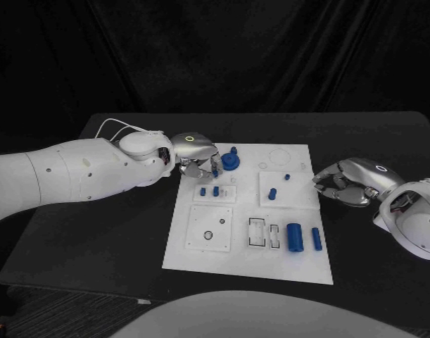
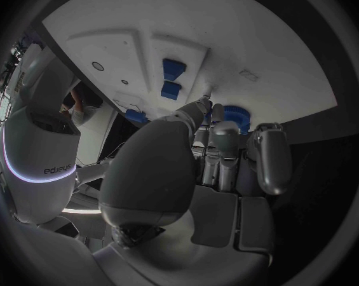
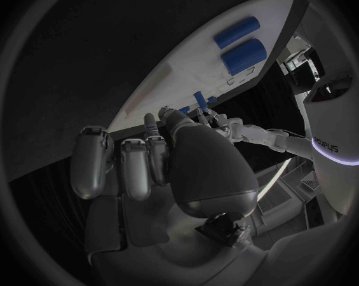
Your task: Assemble the parts on the task board
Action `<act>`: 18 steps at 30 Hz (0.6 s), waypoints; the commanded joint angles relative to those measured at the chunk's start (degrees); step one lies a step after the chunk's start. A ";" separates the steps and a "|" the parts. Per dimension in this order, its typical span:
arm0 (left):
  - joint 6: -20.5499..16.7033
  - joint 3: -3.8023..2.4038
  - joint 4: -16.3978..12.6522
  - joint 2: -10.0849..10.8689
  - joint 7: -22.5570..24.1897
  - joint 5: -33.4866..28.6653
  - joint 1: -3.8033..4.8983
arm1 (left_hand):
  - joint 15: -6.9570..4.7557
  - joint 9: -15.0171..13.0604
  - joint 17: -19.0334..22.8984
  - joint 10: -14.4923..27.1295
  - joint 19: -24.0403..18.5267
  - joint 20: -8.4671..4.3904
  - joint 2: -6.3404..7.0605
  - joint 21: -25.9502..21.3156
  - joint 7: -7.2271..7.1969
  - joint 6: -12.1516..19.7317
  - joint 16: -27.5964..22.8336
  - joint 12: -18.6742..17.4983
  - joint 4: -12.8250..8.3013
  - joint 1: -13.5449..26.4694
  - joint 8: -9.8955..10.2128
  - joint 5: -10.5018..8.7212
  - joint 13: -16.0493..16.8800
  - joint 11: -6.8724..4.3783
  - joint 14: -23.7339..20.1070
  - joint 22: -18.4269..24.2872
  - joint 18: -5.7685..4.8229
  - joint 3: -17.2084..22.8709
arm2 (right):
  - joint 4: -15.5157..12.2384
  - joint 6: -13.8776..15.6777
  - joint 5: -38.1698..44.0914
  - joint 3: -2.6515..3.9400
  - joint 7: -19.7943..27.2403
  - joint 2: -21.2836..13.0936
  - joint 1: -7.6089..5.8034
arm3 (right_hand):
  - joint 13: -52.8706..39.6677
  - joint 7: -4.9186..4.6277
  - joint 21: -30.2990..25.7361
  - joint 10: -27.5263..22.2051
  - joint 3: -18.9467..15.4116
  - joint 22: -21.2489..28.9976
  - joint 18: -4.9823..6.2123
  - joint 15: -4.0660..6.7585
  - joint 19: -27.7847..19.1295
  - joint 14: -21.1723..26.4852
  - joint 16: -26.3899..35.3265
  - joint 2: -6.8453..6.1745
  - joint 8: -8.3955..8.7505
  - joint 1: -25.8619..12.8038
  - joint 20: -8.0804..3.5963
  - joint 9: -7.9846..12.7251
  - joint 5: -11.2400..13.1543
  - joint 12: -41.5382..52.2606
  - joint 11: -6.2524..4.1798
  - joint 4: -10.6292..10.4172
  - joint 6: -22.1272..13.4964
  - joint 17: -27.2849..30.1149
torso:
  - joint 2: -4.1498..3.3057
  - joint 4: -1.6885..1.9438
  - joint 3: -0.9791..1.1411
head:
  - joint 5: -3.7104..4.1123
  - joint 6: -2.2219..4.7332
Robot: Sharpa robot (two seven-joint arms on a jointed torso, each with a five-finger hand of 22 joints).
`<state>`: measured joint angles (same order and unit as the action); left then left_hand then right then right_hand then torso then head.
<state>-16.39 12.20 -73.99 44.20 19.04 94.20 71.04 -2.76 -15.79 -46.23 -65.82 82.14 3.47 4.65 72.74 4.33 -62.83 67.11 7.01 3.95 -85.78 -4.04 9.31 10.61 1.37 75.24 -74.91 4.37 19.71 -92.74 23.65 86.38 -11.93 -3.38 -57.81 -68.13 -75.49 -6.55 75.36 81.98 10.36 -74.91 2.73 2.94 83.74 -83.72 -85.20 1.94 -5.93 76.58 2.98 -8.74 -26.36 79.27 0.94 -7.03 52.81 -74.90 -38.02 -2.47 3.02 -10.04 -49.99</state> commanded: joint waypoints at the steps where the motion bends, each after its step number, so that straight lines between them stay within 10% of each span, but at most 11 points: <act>1: -0.07 -0.04 0.41 -0.33 -0.19 0.88 -0.26 | 0.01 -0.04 0.29 -0.45 -0.45 0.16 0.27 -0.32 0.16 0.06 -0.44 -0.31 -0.08 -0.01 -0.16 0.38 -0.07 0.04 -0.43 -10.03 -0.53 0.27 | -0.04 -0.31 0.10 0.03 -0.45 -0.01 0.13 | 0.52 0.05 -0.24 -0.11 0.27 -10.50 0.71 -0.12 0.08 -3.93 0.37 -0.49 0.15 -0.15 0.35 0.08 -0.31 -0.18 0.21 -0.13 0.39 -3.35 | 0.09 -0.01 0.07 | 0.03 -0.01; 18: 2.01 -0.04 0.56 -0.23 -0.77 1.60 -0.95 | 0.01 0.03 1.27 -0.54 -0.80 0.18 0.51 -0.95 0.05 0.04 -1.15 -0.87 0.15 0.57 -0.03 -0.13 -0.22 -0.01 -1.05 -9.87 -0.42 0.24 | 0.01 -0.63 0.09 0.03 -0.73 -0.03 0.17 | 0.56 0.02 -0.29 -0.17 0.43 -10.48 0.72 -0.16 0.06 -3.91 0.36 -0.50 0.15 -0.15 0.39 0.10 -0.31 -0.23 0.26 -0.06 0.42 -3.38 | 0.12 0.00 0.02 | 0.02 -0.01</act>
<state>-16.12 11.93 -73.37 43.95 18.55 95.03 70.51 -2.65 -15.78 -45.03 -65.81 81.80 3.53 4.93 71.99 4.42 -62.72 66.24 6.35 3.95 -85.51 -3.66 9.52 10.48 1.37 74.52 -74.91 4.37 19.71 -92.71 23.40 86.37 -11.93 -3.44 -57.82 -68.10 -75.46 -6.55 75.36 81.98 10.36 -74.91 2.71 2.94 83.74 -83.72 -85.20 1.94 -5.93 76.58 2.98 -8.69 -26.36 79.43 0.94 -7.03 52.81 -74.90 -37.91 -2.50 3.03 -10.10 -49.99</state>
